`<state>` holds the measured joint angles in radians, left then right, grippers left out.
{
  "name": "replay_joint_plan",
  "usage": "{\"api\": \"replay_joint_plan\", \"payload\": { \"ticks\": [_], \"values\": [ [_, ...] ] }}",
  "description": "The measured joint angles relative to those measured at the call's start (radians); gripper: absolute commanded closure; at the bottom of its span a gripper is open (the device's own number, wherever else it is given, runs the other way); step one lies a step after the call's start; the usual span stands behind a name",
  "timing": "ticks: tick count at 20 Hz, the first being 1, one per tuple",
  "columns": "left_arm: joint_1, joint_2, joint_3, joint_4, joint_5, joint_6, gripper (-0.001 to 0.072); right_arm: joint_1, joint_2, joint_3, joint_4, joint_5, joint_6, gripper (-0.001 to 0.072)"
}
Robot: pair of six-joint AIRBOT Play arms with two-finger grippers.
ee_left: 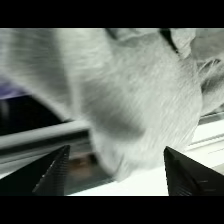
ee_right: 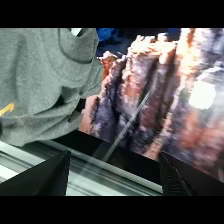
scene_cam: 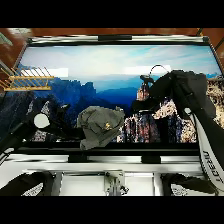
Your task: Fold the shirts.
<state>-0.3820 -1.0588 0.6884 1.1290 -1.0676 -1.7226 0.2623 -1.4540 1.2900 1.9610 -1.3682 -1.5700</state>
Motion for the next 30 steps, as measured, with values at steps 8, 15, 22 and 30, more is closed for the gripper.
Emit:
{"api": "replay_joint_plan", "payload": {
  "ticks": [8,15,22,30],
  "values": [
    [-0.032,-0.053,-0.048,-0.07,0.126,0.064,0.0675,0.008,-0.147,-0.002,0.195,0.114,0.014,0.0053],
    [-0.031,-0.037,-0.045,-0.069,0.134,0.109,0.0677,0.106,-0.204,-0.002,0.262,0.223,0.026,0.0652],
    [0.01,0.06,0.311,0.261,-0.068,0.137,0.0677,0.074,-0.042,0.126,0.251,0.27,-0.071,0.0653],
    [0.018,0.111,1.128,0.42,-0.144,0.178,0.0677,0.048,0.351,0.528,0.204,0.397,-0.162,0.0653]
  ]
}}
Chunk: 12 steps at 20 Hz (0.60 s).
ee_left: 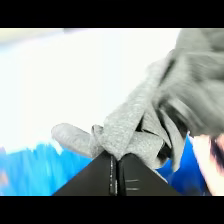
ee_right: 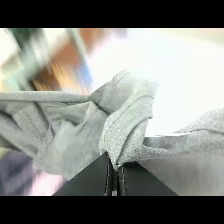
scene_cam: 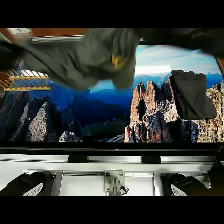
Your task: Fold the shirts.
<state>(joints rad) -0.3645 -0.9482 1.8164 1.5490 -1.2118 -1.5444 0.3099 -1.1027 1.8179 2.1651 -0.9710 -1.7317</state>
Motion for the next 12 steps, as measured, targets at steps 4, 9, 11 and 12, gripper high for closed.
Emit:
{"api": "replay_joint_plan", "payload": {
  "ticks": [4,9,11,12],
  "values": [
    [0.0,0.007,0.127,0.022,-0.084,0.003,0.0676,-0.002,0.108,0.058,-0.03,-0.073,0.024,0.0652],
    [0.0,0.003,-0.006,0.105,-0.246,0.002,0.0676,-0.003,0.116,0.029,-0.192,-0.472,0.098,0.0652],
    [0.0,0.003,-0.114,0.125,-0.266,-0.021,0.0677,-0.003,0.114,-0.037,-0.256,-0.576,0.117,0.0652],
    [0.0,0.003,-0.171,0.128,-0.273,-0.035,0.0676,-0.003,0.114,-0.082,-0.275,-0.604,0.123,0.0652]
  ]
}}
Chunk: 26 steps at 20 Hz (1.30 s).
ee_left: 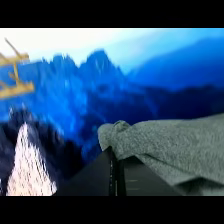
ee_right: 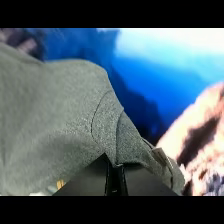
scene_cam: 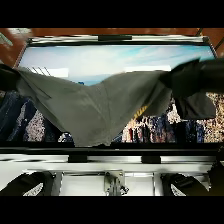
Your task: Fold the shirts.
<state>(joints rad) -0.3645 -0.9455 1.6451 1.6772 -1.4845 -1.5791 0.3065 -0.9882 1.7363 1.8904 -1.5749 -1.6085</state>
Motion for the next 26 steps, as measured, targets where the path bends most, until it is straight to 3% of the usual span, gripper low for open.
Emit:
{"api": "replay_joint_plan", "payload": {
  "ticks": [4,10,11,12,13,14,17,21,26],
  "values": [
    [0.0,-0.004,-0.271,-0.011,0.067,-0.059,0.0676,0.0,-0.004,-0.238,-0.029,0.061,0.01,0.0652],
    [0.0,-0.112,-0.526,-0.037,0.261,-0.174,0.0671,0.0,-0.14,-0.52,-0.035,0.42,0.089,0.0651],
    [0.0,-0.143,-0.541,-0.042,0.28,-0.184,0.0591,0.0,-0.179,-0.536,-0.026,0.471,0.111,0.057],
    [0.0,-0.176,-0.55,-0.046,0.298,-0.191,0.0356,0.0,-0.219,-0.549,-0.006,0.519,0.131,0.0312],
    [0.0,-0.203,-0.553,-0.049,0.306,-0.196,0.0155,0.0,-0.254,-0.558,0.017,0.559,0.14,0.0165],
    [0.002,-0.227,-0.55,-0.051,0.304,-0.201,0.0054,-0.001,-0.277,-0.563,0.036,0.584,0.142,0.0165],
    [0.031,-0.262,-0.493,-0.04,0.249,-0.203,0.003,-0.021,-0.299,-0.556,0.053,0.591,0.12,0.0165],
    [0.079,-0.25,-0.386,-0.039,0.147,-0.17,0.0032,-0.117,-0.246,-0.536,-0.063,0.436,0.1,0.0165],
    [0.047,-0.227,-0.471,-0.214,0.14,-0.162,0.0031,-0.272,-0.208,-0.614,-0.081,0.246,0.05,0.0165]
  ]
}}
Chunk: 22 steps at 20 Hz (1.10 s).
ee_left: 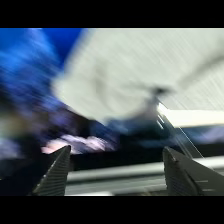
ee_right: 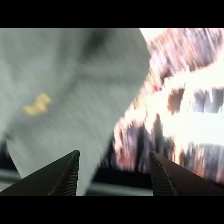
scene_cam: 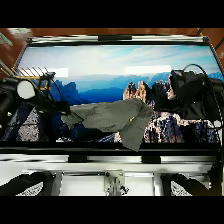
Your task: Fold the shirts.
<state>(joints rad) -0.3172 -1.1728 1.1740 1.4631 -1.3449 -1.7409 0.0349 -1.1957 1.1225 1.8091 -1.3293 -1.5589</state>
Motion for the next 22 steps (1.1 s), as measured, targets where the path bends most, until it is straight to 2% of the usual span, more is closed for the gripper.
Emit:
{"api": "replay_joint_plan", "payload": {
  "ticks": [3,6,19,20,22],
  "values": [
    [-0.083,-0.002,-0.126,-0.127,0.119,-0.023,0.0031,-0.031,0.005,-0.103,0.077,-0.019,-0.031,0.0165],
    [-0.165,-0.032,-0.217,-0.187,0.252,-0.072,0.0032,-0.043,0.008,-0.185,0.15,-0.02,-0.062,0.0165],
    [-0.232,-0.17,-0.275,-0.233,0.566,-0.154,0.004,-0.049,-0.015,-0.246,0.227,0.021,-0.087,0.0165],
    [-0.232,-0.176,-0.275,-0.233,0.58,-0.159,0.0074,-0.049,-0.024,-0.246,0.234,0.021,-0.087,0.0165],
    [-0.232,-0.194,-0.275,-0.233,0.6,-0.169,0.031,-0.049,-0.042,-0.246,0.247,0.021,-0.087,0.0165]
  ]
}}
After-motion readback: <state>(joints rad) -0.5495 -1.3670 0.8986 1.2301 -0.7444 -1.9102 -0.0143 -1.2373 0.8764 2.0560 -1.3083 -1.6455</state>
